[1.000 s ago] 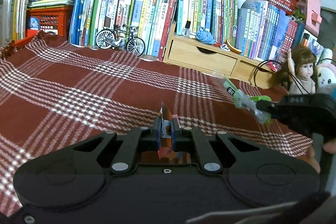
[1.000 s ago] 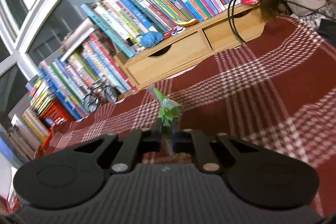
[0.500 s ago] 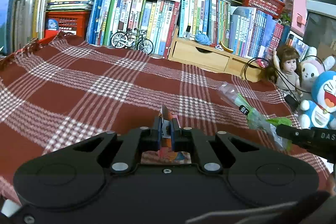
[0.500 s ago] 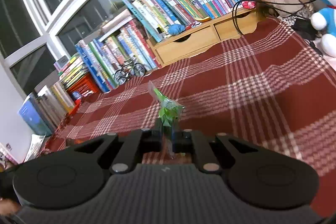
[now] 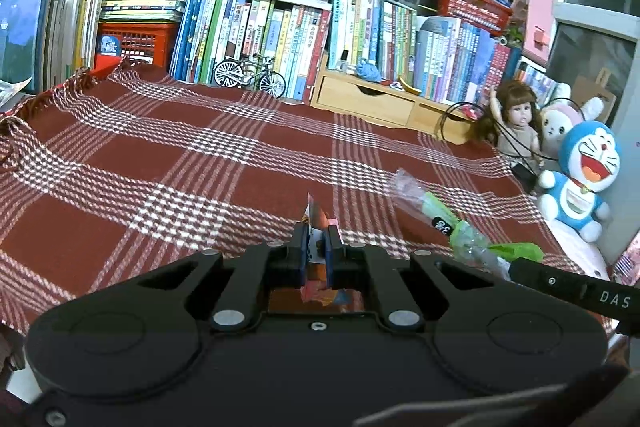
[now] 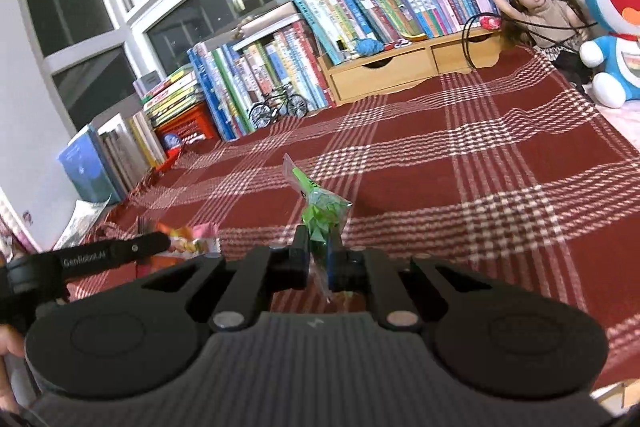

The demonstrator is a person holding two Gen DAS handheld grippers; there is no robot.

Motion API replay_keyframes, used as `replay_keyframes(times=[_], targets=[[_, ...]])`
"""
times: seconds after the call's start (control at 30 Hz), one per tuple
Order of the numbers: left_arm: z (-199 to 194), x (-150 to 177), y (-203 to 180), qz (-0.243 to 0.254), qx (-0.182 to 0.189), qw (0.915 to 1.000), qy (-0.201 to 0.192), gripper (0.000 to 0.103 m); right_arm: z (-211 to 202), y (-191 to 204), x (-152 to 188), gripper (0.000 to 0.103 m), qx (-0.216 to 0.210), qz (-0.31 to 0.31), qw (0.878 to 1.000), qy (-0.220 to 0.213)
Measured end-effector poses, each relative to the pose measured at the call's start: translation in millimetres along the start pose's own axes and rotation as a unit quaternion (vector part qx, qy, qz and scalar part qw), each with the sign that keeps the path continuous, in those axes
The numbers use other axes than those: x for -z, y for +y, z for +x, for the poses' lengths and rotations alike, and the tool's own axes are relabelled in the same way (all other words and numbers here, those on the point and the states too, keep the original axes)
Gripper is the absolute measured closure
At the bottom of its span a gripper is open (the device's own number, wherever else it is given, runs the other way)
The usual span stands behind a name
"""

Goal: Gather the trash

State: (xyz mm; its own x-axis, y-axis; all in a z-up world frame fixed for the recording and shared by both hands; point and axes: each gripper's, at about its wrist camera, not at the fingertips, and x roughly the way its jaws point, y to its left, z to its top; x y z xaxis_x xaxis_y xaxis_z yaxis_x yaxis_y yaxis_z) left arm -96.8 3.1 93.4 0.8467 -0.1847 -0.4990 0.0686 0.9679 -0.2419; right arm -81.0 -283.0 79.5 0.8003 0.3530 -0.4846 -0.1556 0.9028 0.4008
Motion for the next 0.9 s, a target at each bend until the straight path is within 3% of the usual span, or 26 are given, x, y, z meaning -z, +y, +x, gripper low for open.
replay_keyframes(times=[0.63, 0.9], targets=[[-74, 57, 8, 0.025, 0.037, 0.9989, 0.015, 0.095, -50, 50, 63, 0.091, -0.023, -0.087, 0.995, 0.053], [-96, 84, 21, 0.042, 0.046, 0.9971, 0.043, 0.095, -67, 56, 92, 0.091, -0.032, -0.107, 0.989, 0.096]])
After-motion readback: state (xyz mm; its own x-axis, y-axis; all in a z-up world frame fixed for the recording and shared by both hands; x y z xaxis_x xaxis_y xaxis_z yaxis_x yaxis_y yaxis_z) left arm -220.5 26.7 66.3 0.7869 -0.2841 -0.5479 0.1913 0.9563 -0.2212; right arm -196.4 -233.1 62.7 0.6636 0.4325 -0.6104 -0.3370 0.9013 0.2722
